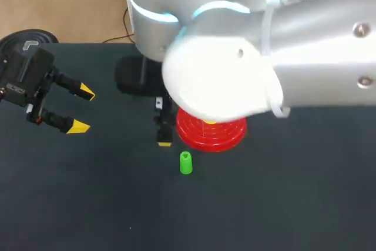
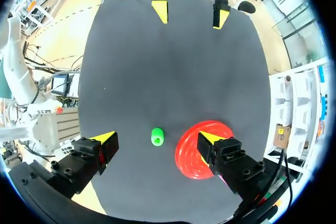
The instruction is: Pick up and stack the cylinders on the red base in this order: pink,purple,orange,green
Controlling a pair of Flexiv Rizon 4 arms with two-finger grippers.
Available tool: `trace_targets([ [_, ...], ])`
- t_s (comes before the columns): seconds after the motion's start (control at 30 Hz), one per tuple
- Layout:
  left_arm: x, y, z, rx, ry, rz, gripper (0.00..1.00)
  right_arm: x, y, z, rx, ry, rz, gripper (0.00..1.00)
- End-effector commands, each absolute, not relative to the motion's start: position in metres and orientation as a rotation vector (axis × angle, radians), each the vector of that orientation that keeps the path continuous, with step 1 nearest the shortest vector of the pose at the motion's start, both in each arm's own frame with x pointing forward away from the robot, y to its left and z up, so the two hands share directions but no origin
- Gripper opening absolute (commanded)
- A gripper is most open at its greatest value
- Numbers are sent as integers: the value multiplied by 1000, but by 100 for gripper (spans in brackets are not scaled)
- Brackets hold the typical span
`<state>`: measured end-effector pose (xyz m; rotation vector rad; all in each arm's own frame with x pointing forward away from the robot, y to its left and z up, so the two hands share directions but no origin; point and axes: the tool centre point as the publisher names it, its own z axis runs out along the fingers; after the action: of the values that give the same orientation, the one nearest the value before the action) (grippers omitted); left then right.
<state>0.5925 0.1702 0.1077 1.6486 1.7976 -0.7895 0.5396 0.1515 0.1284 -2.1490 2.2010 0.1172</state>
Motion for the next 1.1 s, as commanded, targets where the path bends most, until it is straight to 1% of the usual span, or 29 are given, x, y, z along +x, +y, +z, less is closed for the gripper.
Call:
trace_targets([
  [0.03,593,171,107,1649,1794,-790,100,535,145,107,-2124,2179,129,100],
  [0.73,593,171,107,1649,1794,-790,100,517,128,50,-2247,2173,27,100],
  [1.1,593,171,107,1649,1794,-790,100,514,122,30,-2275,2153,52,100],
])
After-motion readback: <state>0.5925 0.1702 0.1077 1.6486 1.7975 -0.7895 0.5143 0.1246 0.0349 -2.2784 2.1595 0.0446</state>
